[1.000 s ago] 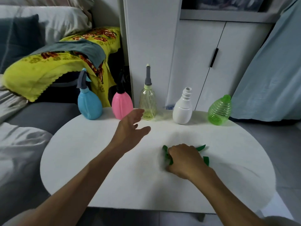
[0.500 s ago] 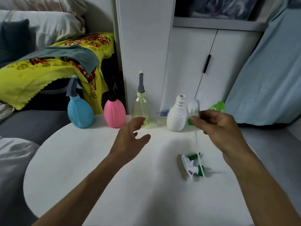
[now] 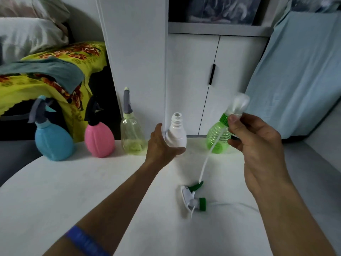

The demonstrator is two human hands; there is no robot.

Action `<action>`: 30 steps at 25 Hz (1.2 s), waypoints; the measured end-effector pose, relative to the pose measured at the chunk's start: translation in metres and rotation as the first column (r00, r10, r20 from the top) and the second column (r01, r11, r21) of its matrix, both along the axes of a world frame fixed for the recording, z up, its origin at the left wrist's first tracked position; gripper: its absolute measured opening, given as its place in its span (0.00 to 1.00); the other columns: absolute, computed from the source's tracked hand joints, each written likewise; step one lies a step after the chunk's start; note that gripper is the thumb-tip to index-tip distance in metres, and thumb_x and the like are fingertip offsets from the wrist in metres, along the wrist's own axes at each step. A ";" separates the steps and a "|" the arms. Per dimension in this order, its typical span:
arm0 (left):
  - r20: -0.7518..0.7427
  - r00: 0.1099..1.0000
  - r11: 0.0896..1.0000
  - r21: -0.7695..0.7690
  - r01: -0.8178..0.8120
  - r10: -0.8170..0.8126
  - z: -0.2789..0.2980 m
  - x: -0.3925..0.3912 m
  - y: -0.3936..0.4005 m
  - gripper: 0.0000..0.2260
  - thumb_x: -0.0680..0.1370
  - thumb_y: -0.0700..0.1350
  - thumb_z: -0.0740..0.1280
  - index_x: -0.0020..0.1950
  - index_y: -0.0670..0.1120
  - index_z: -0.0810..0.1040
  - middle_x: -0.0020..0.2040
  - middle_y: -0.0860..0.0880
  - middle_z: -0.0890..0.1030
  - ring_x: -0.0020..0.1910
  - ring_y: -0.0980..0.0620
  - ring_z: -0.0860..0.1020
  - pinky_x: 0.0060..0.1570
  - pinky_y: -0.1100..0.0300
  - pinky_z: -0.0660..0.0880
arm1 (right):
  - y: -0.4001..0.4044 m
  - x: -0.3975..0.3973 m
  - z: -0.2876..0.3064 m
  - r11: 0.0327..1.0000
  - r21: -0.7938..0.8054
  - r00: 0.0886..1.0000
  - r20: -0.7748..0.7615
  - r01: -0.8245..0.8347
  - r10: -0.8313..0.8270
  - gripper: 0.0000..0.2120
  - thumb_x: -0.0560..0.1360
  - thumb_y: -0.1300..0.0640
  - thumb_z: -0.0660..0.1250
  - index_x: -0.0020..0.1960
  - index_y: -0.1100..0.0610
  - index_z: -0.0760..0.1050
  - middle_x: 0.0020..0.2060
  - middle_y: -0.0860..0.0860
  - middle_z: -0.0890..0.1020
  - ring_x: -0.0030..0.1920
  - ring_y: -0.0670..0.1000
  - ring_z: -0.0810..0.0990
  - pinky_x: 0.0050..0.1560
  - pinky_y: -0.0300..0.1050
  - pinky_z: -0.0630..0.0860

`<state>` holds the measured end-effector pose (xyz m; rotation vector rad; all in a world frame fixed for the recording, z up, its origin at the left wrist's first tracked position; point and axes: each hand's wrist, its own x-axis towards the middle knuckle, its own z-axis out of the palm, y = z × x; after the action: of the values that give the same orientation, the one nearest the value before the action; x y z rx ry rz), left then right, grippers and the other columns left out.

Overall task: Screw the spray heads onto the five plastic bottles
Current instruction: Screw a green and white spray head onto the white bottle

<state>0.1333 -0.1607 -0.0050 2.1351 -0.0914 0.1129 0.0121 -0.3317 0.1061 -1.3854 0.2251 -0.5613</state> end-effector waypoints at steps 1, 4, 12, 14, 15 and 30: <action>-0.026 0.999 0.999 -0.006 -0.034 0.034 -0.005 0.010 -0.006 0.53 0.61 0.52 0.82 0.78 0.48 0.55 0.74 0.43 0.66 0.70 0.42 0.68 0.61 0.56 0.65 | -0.003 0.000 0.000 1.000 0.005 1.000 0.010 0.007 -0.007 0.04 0.73 0.55 0.74 0.48 0.50 0.84 0.43 0.46 0.87 0.49 0.48 0.84 0.52 0.50 0.80; -0.088 0.993 0.994 -0.072 -0.085 0.079 -0.020 0.026 -0.014 0.49 0.60 0.53 0.82 0.75 0.48 0.61 0.71 0.44 0.69 0.67 0.43 0.72 0.62 0.51 0.72 | -0.011 -0.001 0.001 1.000 -0.012 0.999 0.027 0.018 -0.018 0.04 0.73 0.55 0.74 0.49 0.51 0.83 0.44 0.47 0.87 0.50 0.49 0.85 0.58 0.55 0.79; 0.005 1.000 0.999 0.025 -0.019 0.019 -0.006 0.009 -0.007 0.31 0.60 0.56 0.79 0.55 0.51 0.68 0.43 0.57 0.76 0.39 0.60 0.75 0.31 0.64 0.69 | -0.018 -0.003 0.009 0.995 0.090 0.994 0.091 0.054 -0.062 0.13 0.67 0.49 0.75 0.50 0.52 0.83 0.41 0.43 0.87 0.45 0.42 0.83 0.52 0.47 0.78; 0.066 0.997 0.992 0.118 0.039 -0.047 0.013 -0.008 0.011 0.31 0.58 0.59 0.77 0.54 0.52 0.67 0.42 0.58 0.75 0.38 0.62 0.75 0.29 0.63 0.68 | -0.015 -0.001 0.011 0.983 0.173 0.991 0.110 0.060 -0.080 0.06 0.73 0.51 0.73 0.49 0.51 0.82 0.43 0.43 0.86 0.48 0.44 0.83 0.54 0.48 0.78; 0.099 0.992 0.983 0.172 0.060 -0.078 0.022 -0.018 0.023 0.32 0.57 0.59 0.76 0.54 0.53 0.67 0.42 0.58 0.76 0.38 0.61 0.75 0.29 0.62 0.70 | -0.011 -0.001 0.013 0.975 0.214 0.989 0.119 0.060 -0.087 0.05 0.75 0.52 0.72 0.49 0.51 0.82 0.45 0.44 0.85 0.49 0.44 0.83 0.55 0.49 0.78; 0.342 0.939 0.929 0.357 -0.099 -0.031 0.025 -0.134 0.145 0.35 0.58 0.52 0.81 0.61 0.48 0.72 0.52 0.50 0.75 0.48 0.47 0.74 0.42 0.52 0.76 | 0.050 -0.005 0.009 0.924 0.377 0.987 0.163 -0.071 0.010 0.06 0.78 0.53 0.67 0.53 0.52 0.78 0.46 0.47 0.83 0.48 0.46 0.81 0.49 0.42 0.75</action>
<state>-0.0008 -0.0159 0.0195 2.4743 -0.3005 0.5276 0.0070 -0.2815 0.1146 -0.9597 0.1660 -0.5560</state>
